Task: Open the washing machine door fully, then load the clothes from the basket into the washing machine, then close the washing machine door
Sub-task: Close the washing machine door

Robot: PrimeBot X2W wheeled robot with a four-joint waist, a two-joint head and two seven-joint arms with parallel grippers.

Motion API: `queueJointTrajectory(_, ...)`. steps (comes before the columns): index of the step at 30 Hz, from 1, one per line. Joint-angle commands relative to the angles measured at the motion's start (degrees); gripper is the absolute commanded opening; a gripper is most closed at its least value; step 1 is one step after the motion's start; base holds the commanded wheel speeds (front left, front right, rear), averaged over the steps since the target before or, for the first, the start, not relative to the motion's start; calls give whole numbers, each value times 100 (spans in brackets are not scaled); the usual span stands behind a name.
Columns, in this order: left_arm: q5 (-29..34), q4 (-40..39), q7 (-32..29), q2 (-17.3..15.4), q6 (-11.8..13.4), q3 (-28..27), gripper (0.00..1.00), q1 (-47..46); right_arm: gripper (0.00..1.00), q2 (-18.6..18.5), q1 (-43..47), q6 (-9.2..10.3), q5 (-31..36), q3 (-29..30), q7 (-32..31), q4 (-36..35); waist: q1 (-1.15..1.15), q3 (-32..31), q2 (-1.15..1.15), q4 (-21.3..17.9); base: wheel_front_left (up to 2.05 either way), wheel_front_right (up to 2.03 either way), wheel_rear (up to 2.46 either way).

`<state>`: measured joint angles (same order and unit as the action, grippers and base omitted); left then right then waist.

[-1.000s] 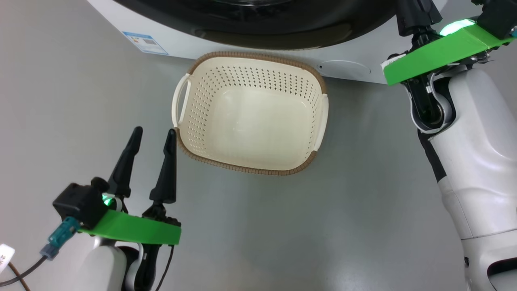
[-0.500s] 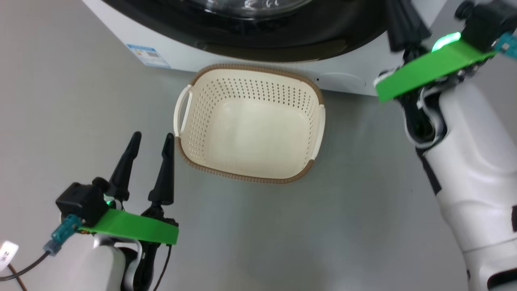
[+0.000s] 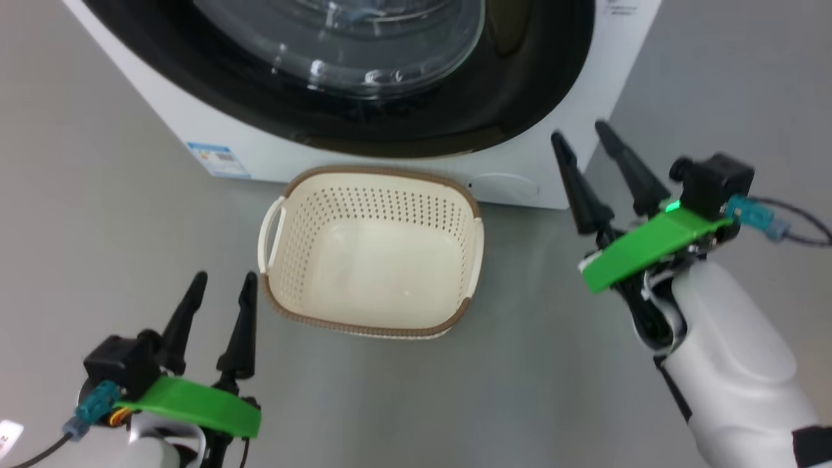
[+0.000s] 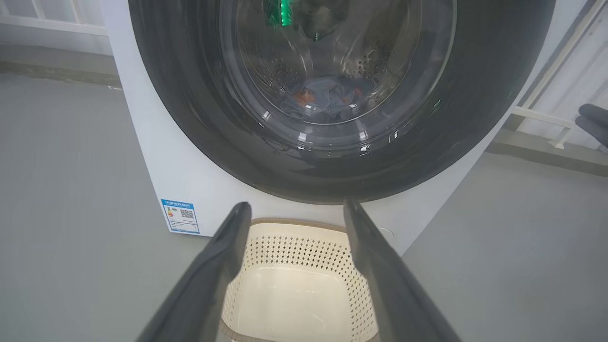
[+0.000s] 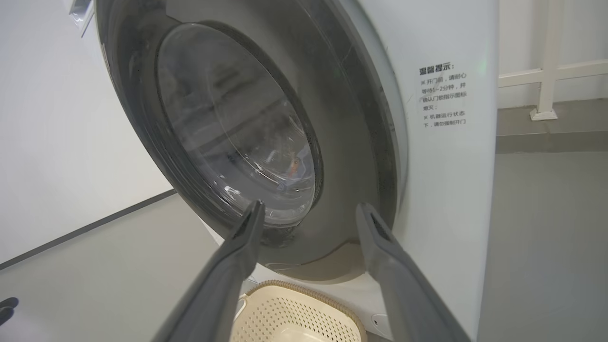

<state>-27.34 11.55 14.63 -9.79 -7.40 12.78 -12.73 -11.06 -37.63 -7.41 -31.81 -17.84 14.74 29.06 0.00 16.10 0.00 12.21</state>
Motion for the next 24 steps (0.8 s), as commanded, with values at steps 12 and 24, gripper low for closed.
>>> queueJointTrajectory(12, -100, 28, 37, -379, -9, -326, 100, 418, 100, -100, 1290, -8, 122, 120, 26, -321, 0, -679, 0, -714, 0, 0, 0)
queueJointTrajectory(24, 5, 92, 37, -403, -9, -562, 100, 783, 100, -286, 2012, -8, 223, 210, 26, -509, 0, -1001, 0, -1167, 0, 0, 0)
